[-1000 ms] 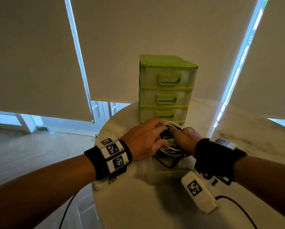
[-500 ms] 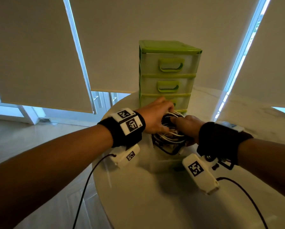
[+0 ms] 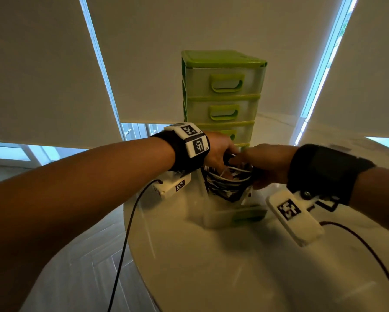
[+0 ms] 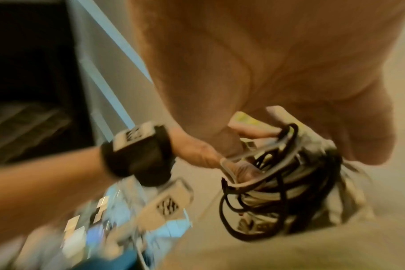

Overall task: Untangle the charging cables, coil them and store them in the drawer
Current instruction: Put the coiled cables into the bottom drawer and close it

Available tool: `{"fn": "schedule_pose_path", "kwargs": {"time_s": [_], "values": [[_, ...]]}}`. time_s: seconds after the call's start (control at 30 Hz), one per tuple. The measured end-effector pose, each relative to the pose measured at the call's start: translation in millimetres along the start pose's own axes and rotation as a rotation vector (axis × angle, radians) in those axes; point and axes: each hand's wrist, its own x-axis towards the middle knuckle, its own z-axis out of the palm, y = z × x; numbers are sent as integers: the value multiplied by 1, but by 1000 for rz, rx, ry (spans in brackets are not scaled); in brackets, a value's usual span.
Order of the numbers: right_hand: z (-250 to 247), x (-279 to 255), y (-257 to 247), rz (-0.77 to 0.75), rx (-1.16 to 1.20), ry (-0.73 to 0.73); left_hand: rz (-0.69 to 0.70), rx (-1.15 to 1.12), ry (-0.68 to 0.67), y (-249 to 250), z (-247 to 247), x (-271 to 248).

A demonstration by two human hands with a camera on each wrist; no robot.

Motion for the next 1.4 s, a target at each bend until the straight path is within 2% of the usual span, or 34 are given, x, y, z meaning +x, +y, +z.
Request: {"fn": "schedule_pose_path", "kwargs": {"time_s": [0.1,0.17,0.23,0.3,0.37,0.4,0.43,0.5,0.53,0.67,0.77,0.93,1.03,1.1,1.2,1.4], "values": [[1,-16,10,-184,-489,60,1,2,-38,3,1,4],[1,-24,14,-390,-801,200,-14,-17,-46,2,2,6],[-1,-24,19,-541,-877,210,-22,-23,-40,2,5,8],[4,-26,24,-610,-919,165,-18,-28,-35,0,6,10],[10,-6,39,-677,-1082,111,-23,-24,-17,-3,5,9],[11,-3,44,-654,-1170,106,-15,-38,-22,-4,4,8],[12,-3,48,-618,-1176,140,-10,-57,-39,-3,2,6],[12,0,53,-532,-1185,100,-33,-66,-65,-4,-4,2],[12,2,54,-511,-1181,96,-48,-62,-53,-5,-8,0],[11,5,47,-436,-1121,51,-94,-48,131,-12,-22,-6],[8,2,44,-440,-1126,46,-139,-53,128,-13,-17,-5],[-12,-3,20,-346,-1050,-55,-162,-77,146,-18,-6,0],[-20,2,4,-418,-978,-98,-180,-89,161,-20,-3,3],[-18,10,2,-443,-1012,-110,-199,-126,175,-21,0,4],[-3,24,12,-453,-1131,-158,-220,-222,183,-25,1,4],[6,41,30,-469,-1060,-143,-275,-260,249,-24,6,3]]}}
